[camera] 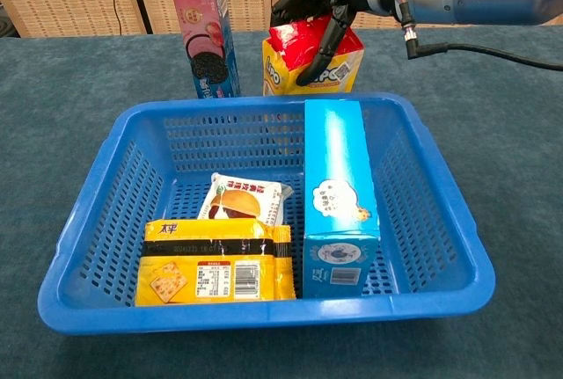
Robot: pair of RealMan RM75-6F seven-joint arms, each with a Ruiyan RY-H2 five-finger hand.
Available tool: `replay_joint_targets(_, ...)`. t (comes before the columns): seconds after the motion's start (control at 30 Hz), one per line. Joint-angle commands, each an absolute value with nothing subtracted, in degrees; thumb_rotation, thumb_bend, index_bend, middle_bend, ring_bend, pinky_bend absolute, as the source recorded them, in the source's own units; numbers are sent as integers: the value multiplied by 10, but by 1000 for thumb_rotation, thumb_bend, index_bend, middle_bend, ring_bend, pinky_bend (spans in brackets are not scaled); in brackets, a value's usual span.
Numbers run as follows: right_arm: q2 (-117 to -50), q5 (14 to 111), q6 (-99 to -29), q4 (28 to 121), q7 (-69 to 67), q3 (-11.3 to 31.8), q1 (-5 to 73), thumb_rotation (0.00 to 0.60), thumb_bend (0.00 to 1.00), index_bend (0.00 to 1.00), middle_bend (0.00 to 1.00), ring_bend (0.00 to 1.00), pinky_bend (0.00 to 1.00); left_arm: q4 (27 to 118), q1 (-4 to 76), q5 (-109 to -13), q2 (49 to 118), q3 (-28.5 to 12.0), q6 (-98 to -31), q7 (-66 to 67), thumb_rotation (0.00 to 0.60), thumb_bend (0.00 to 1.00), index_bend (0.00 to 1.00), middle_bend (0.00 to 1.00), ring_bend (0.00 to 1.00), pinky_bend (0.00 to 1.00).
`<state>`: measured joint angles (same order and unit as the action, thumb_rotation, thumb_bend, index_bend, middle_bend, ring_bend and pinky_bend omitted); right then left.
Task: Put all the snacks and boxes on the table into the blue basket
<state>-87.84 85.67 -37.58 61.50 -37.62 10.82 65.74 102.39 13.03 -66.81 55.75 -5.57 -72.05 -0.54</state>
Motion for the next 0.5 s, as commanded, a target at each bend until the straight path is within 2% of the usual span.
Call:
replay_joint_targets(0.03, -868, 859, -393, 628, -383, 106, 647, 600, 5, 572, 515, 457, 600, 1024, 129, -671, 556, -56, -720, -10, 600, 119, 0, 0, 0, 0)
replay_joint_targets(0.3, -803, 847, -422, 690, -369, 112, 623, 600, 29, 576, 517, 457, 601, 1024, 129, -684, 553, -55, -712, -18, 600, 120, 0, 0, 0, 0)
replay_joint_targets(0.5, -710, 821, -452, 781, -342, 137, 595, 600, 29, 577, 517, 457, 601, 1026, 129, -698, 550, -52, -707, -27, 600, 119, 0, 0, 0, 0)
